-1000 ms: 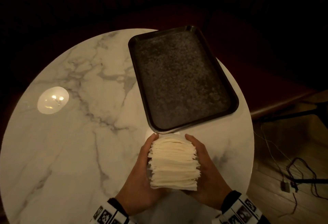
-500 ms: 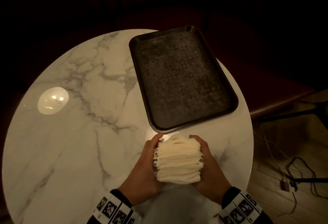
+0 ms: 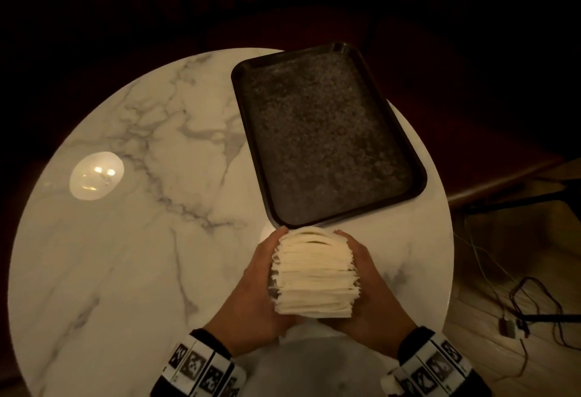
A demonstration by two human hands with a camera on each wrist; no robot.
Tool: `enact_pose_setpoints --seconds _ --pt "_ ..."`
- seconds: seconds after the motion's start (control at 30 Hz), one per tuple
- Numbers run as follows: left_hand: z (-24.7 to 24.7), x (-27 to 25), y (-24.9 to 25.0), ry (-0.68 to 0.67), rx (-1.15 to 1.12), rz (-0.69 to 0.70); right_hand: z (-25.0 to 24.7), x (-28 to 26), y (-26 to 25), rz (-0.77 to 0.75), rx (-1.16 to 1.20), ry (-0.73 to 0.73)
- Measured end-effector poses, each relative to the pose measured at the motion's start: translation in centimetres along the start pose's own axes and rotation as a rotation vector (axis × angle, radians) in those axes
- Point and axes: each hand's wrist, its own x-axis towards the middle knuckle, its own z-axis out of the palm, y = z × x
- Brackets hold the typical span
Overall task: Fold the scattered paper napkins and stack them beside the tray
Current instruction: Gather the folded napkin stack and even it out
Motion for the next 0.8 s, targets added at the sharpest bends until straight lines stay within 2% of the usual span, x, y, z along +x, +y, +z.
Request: enact_pose_setpoints --seconds 0.17,0.3,0.37,0.47,0.53,0.6,0.67,0.73,0.8 --pt "-0.4 0.0 0.2 -0.023 0.112 0.009 -0.5 0.0 -0.2 -0.019 -0.096 -0.009" --pt "-0.8 -0.4 1.4 0.144 0.237 0.088 -0.8 -0.4 -1.3 0.094 0.032 0.056" --pt "-1.1 -0.4 2.7 0.17 0.089 0.065 -1.3 -0.7 -2.5 0.118 0.126 0.08" --pt "-1.3 -1.1 4.2 0.106 -0.362 -0.009 -1.8 -1.1 -3.2 0.165 0.223 0.06" --pt "-0.4 -1.9 4.5 0.123 -0.647 -0.118 -1.6 -1.4 -3.0 0.242 0.37 0.11" --pt "1.0 -2.1 5.3 0.228 -0.893 -0.285 -0.9 -1.5 -2.3 0.31 0.456 0.202" --pt "2.2 -2.3 6.4 0.368 -1.004 -0.432 0.1 -1.5 -1.5 0.34 0.52 0.32" --pt "3.6 -2.7 7.6 0.46 -0.946 -0.54 1.2 -1.7 -1.7 0.327 0.539 0.424" --pt "5.1 -3.3 7.6 0.509 -1.049 -0.515 1.9 -1.9 -1.9 0.3 0.494 0.496"
